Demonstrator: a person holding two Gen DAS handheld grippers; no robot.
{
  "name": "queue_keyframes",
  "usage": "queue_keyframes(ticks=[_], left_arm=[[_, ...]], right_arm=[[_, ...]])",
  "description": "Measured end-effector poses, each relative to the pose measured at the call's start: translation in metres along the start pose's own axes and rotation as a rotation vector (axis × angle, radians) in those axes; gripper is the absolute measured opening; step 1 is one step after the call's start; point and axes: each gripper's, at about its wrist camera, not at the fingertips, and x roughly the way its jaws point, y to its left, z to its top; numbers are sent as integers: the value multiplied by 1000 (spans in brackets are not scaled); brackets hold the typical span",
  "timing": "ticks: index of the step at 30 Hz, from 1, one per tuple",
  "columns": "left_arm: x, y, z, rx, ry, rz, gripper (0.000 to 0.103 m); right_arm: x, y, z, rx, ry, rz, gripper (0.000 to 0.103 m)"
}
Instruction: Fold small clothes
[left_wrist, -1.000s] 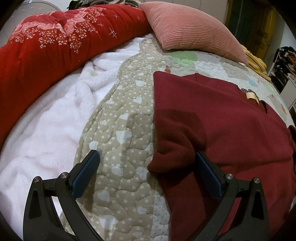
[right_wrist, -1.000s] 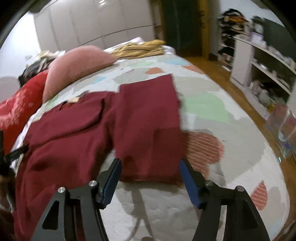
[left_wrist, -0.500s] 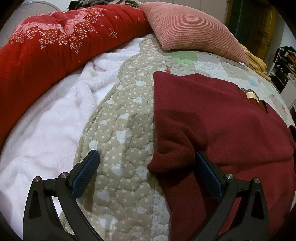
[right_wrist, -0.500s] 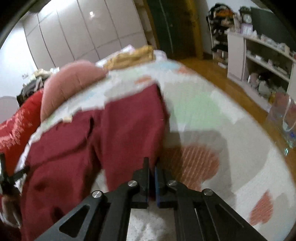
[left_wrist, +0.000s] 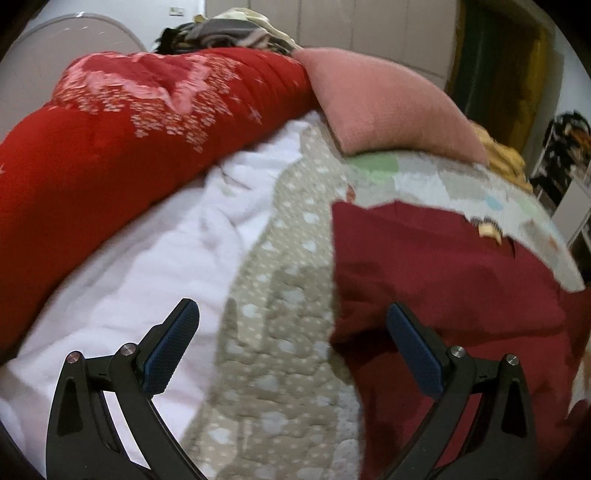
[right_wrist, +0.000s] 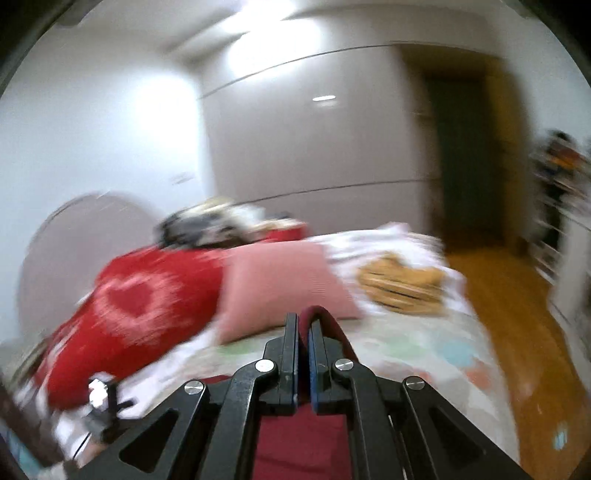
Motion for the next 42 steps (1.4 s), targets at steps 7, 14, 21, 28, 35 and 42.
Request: queue_keyframes(ticks=[7, 14, 21, 28, 35, 42], left_arm=[[-16, 48, 10, -141, -66, -18, 102], [-9, 51, 10, -148, -52, -54, 102], [-6, 39, 8, -115, -41, -120, 102], [1, 24, 7, -72, -31, -122, 102], [22, 28, 5, -156, 48, -142, 102], [19, 21, 4, -126, 30, -121, 102]], right_arm=[[141, 124, -18, -191, 244, 314, 4], [288, 189, -119, -167, 588, 435, 7], [294, 168, -145, -46, 613, 371, 43], [199, 88, -145, -44, 487, 149, 43], [119, 16, -189, -44, 454, -61, 47], [132, 12, -232, -241, 527, -216, 47]])
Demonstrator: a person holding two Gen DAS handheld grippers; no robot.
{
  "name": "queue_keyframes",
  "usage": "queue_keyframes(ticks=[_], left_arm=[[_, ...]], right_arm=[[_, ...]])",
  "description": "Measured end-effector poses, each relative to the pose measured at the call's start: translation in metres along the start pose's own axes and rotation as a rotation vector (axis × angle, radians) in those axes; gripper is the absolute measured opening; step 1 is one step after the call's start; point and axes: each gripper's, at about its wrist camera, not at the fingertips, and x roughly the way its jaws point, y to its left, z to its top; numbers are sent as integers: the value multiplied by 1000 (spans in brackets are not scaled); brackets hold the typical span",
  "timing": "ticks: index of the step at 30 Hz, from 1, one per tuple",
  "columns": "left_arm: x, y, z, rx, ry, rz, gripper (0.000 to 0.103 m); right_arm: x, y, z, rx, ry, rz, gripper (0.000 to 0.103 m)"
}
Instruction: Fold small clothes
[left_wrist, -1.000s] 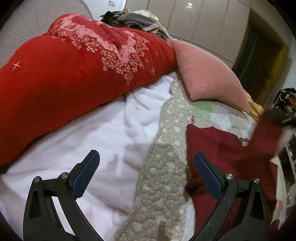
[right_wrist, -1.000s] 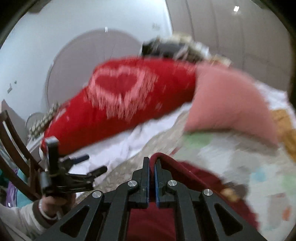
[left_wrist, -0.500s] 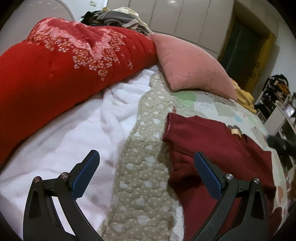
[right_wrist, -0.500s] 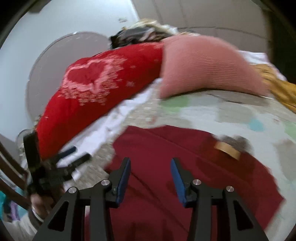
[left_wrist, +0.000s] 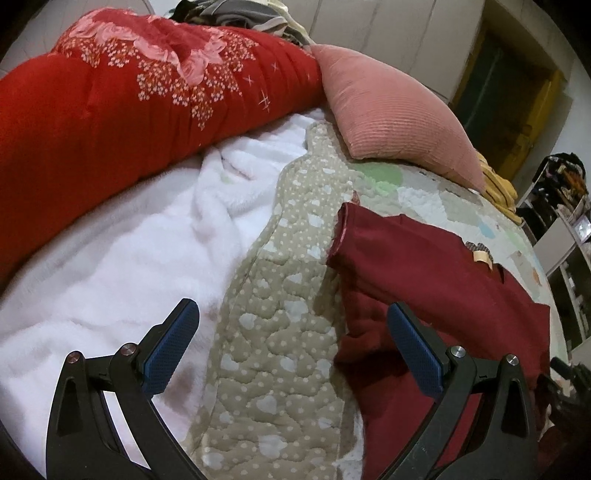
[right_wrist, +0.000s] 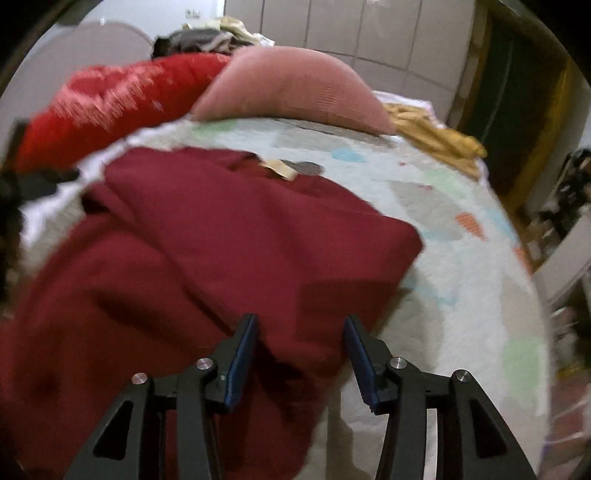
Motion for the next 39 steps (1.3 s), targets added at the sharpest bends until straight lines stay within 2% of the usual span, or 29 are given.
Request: queue_keyframes(ticks=[2, 3, 4, 5, 6, 7, 9, 10, 12, 13, 14, 16, 17, 18, 19, 20, 22, 23, 25, 28, 30, 31, 33, 36, 37, 39], left_arm=[[1, 0, 1, -3, 0, -13, 102], [0, 0, 1, -2, -1, -18, 102], [0, -1, 0, 1, -2, -18, 102], [-1, -2, 0, 6, -2, -16, 102], [0, -2, 0, 10, -1, -14, 102], [0, -3, 0, 13, 3, -12, 102], [1, -3, 0, 11, 7, -14, 102], [1, -3, 0, 9, 6, -15, 102], [0, -1, 1, 2, 0, -13, 102], [0, -1, 1, -1, -1, -14, 102], [0, -1, 0, -2, 0, -14, 102], [1, -2, -1, 1, 3, -12, 102], [0, -2, -1, 4, 3, -11, 102], [0, -3, -1, 8, 2, -11, 102], [0, -4, -1, 12, 0, -11, 102], [-1, -4, -2, 15, -3, -11, 102], [-2, -5, -2, 19, -8, -12, 102], [-2, -6, -2, 20, -9, -13, 102], [-1, -7, -3, 23, -4, -19, 102], [0, -11, -4, 39, 2, -17, 102], [-3, -12, -3, 43, -6, -18, 102], [-4, -13, -3, 40, -10, -25, 102], [-7, -15, -1, 38, -17, -38, 102], [-8, -21, 6, 20, -21, -49, 102], [-6, -24, 8, 8, -12, -55, 102], [-2, -31, 11, 1, 1, -62, 102]], right_arm=[[2, -8, -1, -6, 4, -43, 34], [0, -12, -1, 10, 4, -35, 30], [-5, -18, -1, 35, -9, -21, 15], [-10, -24, -2, 42, -23, -62, 7], [-13, -28, -2, 45, -30, -103, 7], [-16, -34, -3, 65, -34, -103, 7], [-25, -49, -8, 145, -52, 20, 7], [-28, -51, -10, 163, -56, 65, 11], [-33, -44, -15, 141, -55, 105, 36], [-34, -39, -17, 118, -58, 114, 55], [-34, -32, -19, 95, -67, 117, 61], [-26, -18, -20, 52, -57, 97, 60], [-17, -11, -19, 26, -34, 71, 57], [-9, -7, -18, 17, -15, 31, 48], [-3, -8, -16, 27, -5, -11, 26], [-3, -16, -13, 69, -15, -22, 24], [-17, -38, -8, 202, -95, -23, 17], [-26, -45, -7, 226, -124, -47, 16], [-31, -51, -10, 211, -121, -61, 16], [-23, -48, -23, 172, -23, 10, 16], [-27, -47, -31, 148, 6, 67, 19], [-33, -48, -35, 141, 8, 68, 22], [-50, -56, -39, 159, -16, 70, 28], [-71, -74, -35, 252, -91, 90, 36], [-73, -80, -26, 284, -117, 96, 41], [-55, -88, -4, 319, -102, 77, 41]])
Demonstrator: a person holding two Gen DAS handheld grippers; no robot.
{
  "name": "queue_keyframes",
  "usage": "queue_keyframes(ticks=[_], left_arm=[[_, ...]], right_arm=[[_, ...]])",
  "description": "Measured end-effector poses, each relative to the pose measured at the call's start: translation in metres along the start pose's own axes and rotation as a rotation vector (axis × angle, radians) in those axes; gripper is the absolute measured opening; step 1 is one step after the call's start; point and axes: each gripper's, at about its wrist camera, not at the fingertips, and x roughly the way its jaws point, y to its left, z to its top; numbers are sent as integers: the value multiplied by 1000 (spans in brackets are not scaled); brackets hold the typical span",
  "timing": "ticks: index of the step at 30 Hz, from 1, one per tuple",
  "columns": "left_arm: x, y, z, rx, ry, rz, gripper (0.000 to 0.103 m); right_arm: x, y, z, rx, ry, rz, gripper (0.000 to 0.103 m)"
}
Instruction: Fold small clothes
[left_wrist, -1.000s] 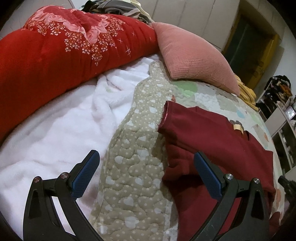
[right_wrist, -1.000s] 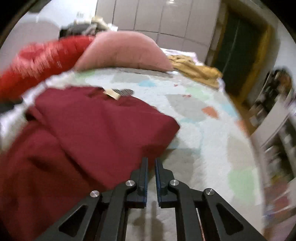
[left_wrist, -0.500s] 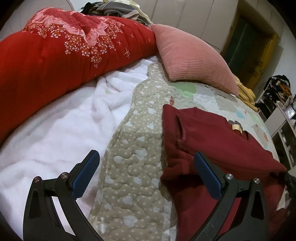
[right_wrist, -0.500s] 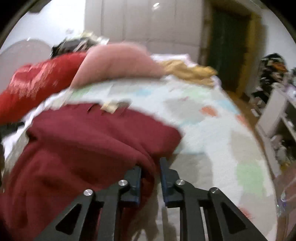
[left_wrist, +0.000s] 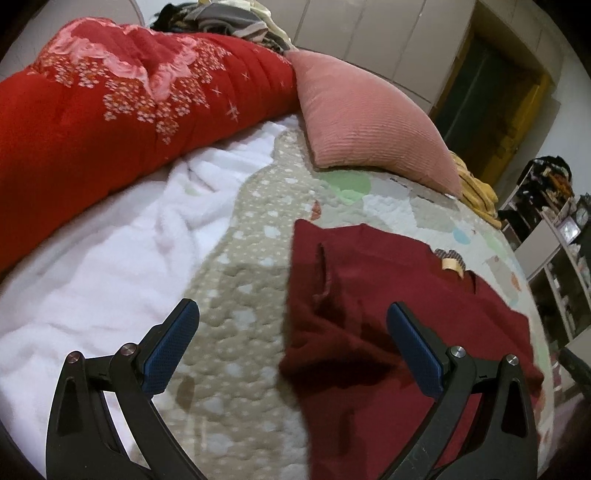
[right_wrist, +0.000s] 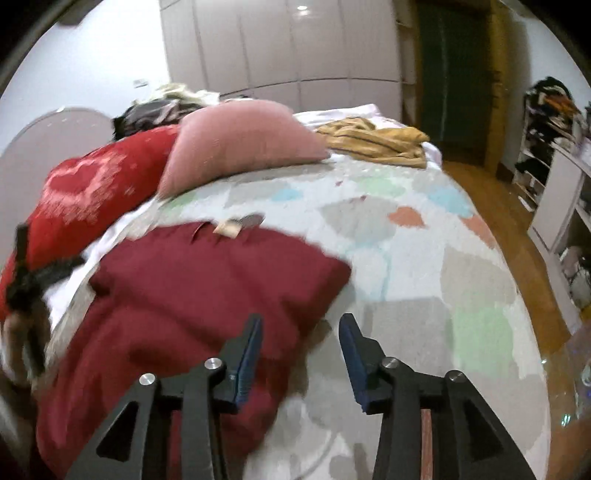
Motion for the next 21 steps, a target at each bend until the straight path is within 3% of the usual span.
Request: queue_keyframes(ticks=[6, 8, 9, 10, 12, 17, 19, 21], left_arm=[[31, -29, 3, 116, 72, 65, 102], [44, -28, -2, 124, 122, 93, 102], [52, -25, -6, 117, 151, 109, 102], [58, -22, -9, 105, 174, 109, 102], [59, -16, -13, 70, 164, 87, 102], [53, -19, -15, 79, 160, 101, 102], [52, -19, -17, 77, 153, 106, 102], [51, -18, -20, 72, 147, 105, 102]], right_arm=[[111, -25, 32, 248, 211, 62, 45], [121, -24, 38, 203, 162, 20, 26], [124, -21, 41, 143, 116, -55, 19], [127, -22, 44, 110, 93, -124, 16], [137, -29, 45, 154, 123, -112, 16], [76, -19, 42, 149, 73, -13, 16], [51, 1, 31, 68, 54, 50, 16], [47, 27, 8, -57, 107, 60, 16]])
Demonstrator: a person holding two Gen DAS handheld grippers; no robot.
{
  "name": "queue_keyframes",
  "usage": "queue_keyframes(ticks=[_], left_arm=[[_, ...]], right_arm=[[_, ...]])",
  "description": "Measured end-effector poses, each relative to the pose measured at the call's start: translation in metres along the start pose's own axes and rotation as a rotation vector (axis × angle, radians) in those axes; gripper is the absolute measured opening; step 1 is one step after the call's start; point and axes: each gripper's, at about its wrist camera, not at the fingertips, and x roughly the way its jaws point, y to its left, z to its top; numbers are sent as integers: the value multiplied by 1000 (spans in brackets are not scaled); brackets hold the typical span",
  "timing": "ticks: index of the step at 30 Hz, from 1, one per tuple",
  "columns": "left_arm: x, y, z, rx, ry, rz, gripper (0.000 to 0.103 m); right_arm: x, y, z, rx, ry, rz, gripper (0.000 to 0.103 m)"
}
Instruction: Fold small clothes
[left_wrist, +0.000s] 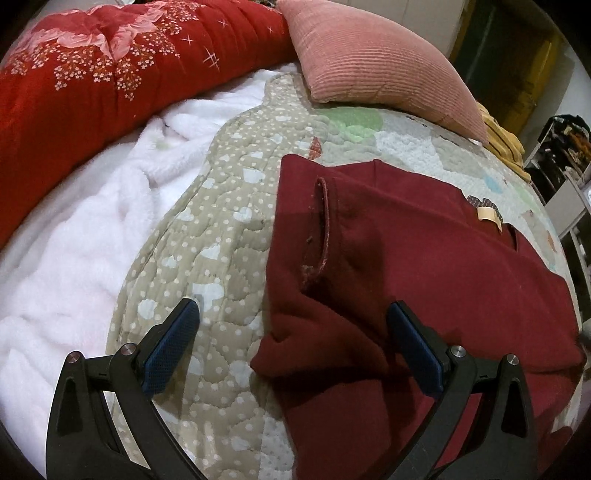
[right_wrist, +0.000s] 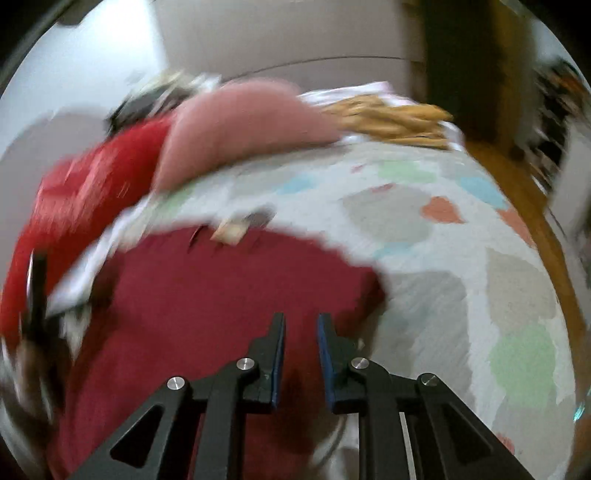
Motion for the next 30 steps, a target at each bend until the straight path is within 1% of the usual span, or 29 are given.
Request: queue_keyframes(ticks=[1, 2, 3, 4, 5, 6, 9, 10, 11, 13, 15, 16, 18, 21, 23, 24, 27, 30], left_arm=[[-1, 1, -1, -5, 3, -4, 102], [-4, 1, -2, -10, 11, -8, 102], [-7, 1, -3, -11, 23, -8, 102], [-12, 1, -5, -3, 38, -3, 102], [-18, 1, -8, 13, 45, 3, 102], [-27, 1, -12, 37, 40, 10, 102], [-56, 8, -29, 75, 13, 25, 102], [-60, 11, -33, 73, 10, 21, 102], [-66, 14, -39, 64, 8, 14, 102], [-79, 19, -53, 47, 11, -9, 102], [-89, 20, -66, 55, 16, -14, 102], [-94, 20, -72, 61, 14, -12, 102], [-107, 20, -89, 71, 7, -20, 102], [-117, 22, -112, 91, 20, -38, 102], [-121, 25, -127, 89, 38, -45, 102], [-121, 27, -134, 84, 52, -56, 102], [-125, 35, -152, 44, 84, -84, 102], [-133, 41, -169, 7, 108, -109, 102]], right_arm=[[7, 4, -9, -29, 38, -27, 16], [20, 5, -22, -38, 96, -74, 16], [25, 1, -32, -25, 125, -86, 16], [27, -4, -39, 11, 108, -67, 16], [19, -7, -40, 49, 84, -57, 16], [13, -9, -39, 67, 83, -58, 16], [-20, -6, -46, 100, 16, -23, 28], [-28, -5, -50, 107, 10, -13, 41], [-33, -6, -53, 115, 2, -4, 48], [-37, -9, -58, 130, -12, -6, 48], [-34, -18, -61, 173, 8, -26, 48], [-35, -19, -62, 198, 18, -20, 48], [-41, -19, -68, 222, 20, 12, 48], [-57, -15, -84, 229, 1, 54, 48], [-72, -14, -104, 254, -11, 110, 49], [-76, -14, -110, 262, -12, 123, 49], [-90, -13, -142, 281, 22, 157, 51], [-92, -1, -164, 246, 68, 212, 51]])
